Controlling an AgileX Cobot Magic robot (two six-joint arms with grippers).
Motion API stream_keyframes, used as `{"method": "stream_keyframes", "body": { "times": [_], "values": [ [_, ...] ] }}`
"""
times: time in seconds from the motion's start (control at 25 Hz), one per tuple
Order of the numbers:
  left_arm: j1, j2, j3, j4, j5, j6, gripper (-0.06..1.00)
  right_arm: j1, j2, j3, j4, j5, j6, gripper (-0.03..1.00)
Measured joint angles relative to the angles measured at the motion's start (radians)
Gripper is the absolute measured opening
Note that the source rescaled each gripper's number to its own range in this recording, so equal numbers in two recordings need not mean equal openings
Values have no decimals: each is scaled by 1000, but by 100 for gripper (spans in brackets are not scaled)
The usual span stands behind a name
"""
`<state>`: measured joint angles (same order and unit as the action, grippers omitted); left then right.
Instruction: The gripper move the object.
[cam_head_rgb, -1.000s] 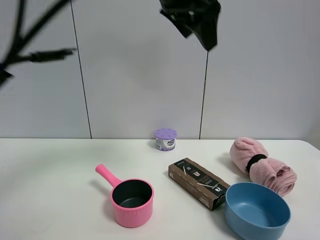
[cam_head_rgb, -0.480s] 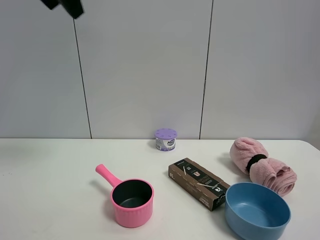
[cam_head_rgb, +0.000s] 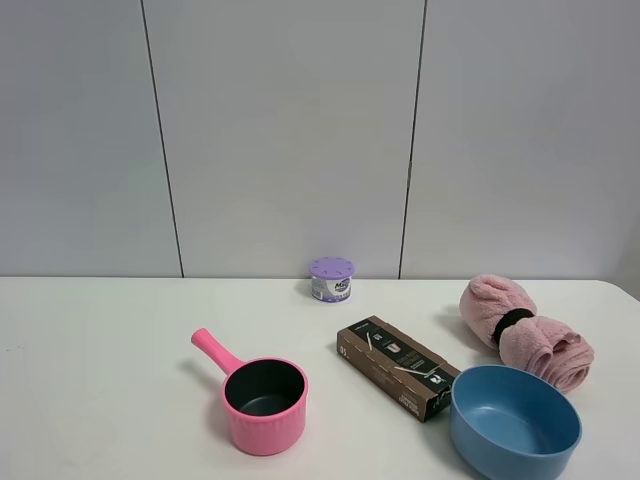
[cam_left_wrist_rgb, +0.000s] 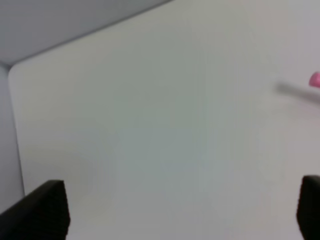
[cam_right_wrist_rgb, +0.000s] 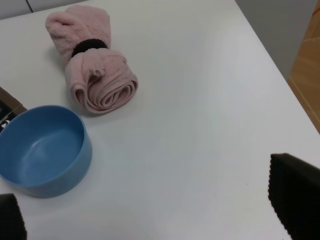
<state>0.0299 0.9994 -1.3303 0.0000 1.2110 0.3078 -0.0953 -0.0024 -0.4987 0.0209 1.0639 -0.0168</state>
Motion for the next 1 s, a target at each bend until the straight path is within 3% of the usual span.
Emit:
{"method": "stream_keyframes", "body": {
  "times": [0.2, 0.48, 1.0],
  "values": [
    [80, -291, 206, -82, 1, -15, 100, 0, 0, 0, 0, 0, 0, 100],
    [86, -655, 441, -111, 4, -95, 100, 0, 0, 0, 0, 0, 0, 100],
    [86, -985, 704, -156, 5, -204, 100, 0, 0, 0, 0, 0, 0, 100]
  ]
}}
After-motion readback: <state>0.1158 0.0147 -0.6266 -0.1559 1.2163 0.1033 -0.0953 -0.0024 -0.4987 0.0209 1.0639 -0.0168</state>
